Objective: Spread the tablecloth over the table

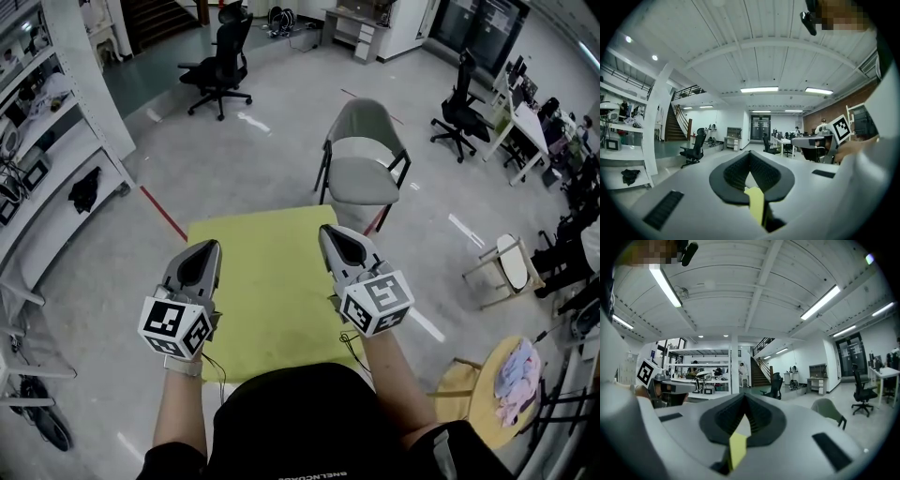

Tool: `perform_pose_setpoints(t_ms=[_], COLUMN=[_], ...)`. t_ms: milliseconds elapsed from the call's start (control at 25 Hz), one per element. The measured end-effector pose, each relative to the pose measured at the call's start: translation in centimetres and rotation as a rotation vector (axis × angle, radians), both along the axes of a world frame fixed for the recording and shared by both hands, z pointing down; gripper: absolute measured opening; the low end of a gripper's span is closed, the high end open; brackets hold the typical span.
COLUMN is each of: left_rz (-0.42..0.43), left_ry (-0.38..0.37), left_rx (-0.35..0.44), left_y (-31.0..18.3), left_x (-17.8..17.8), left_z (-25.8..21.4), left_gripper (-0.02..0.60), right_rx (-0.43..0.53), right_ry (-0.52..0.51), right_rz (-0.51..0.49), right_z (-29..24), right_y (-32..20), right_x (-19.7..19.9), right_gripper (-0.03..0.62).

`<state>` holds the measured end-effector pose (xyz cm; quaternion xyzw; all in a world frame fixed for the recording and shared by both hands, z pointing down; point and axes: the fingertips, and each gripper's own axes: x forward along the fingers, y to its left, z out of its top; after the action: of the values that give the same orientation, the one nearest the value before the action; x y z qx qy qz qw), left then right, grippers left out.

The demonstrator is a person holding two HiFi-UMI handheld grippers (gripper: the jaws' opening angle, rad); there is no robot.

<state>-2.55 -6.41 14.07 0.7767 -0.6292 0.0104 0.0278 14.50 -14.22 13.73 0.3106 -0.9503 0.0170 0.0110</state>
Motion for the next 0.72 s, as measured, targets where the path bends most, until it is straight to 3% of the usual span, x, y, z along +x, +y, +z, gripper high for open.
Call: perform_pose_setpoints(t_ms=[360,720], left_rz=[0.027,0.013], left_ry=[-0.028,0.011], left_rx=[0.021,0.031], left_y=[0.3,0.8], left_x=[1.3,1.2], left_z=[-1.0,-1.3], left_gripper=[0.011,0.011], right_rx=[0.002,0.007], right_ry=[-0.004,-0.008], right_rz=[-0.017,-0.019], right_z=[-0.3,-0.5], right_y=[0.5,1.6], right_x=[-0.4,-0.3], right_gripper=[0.009,0.009])
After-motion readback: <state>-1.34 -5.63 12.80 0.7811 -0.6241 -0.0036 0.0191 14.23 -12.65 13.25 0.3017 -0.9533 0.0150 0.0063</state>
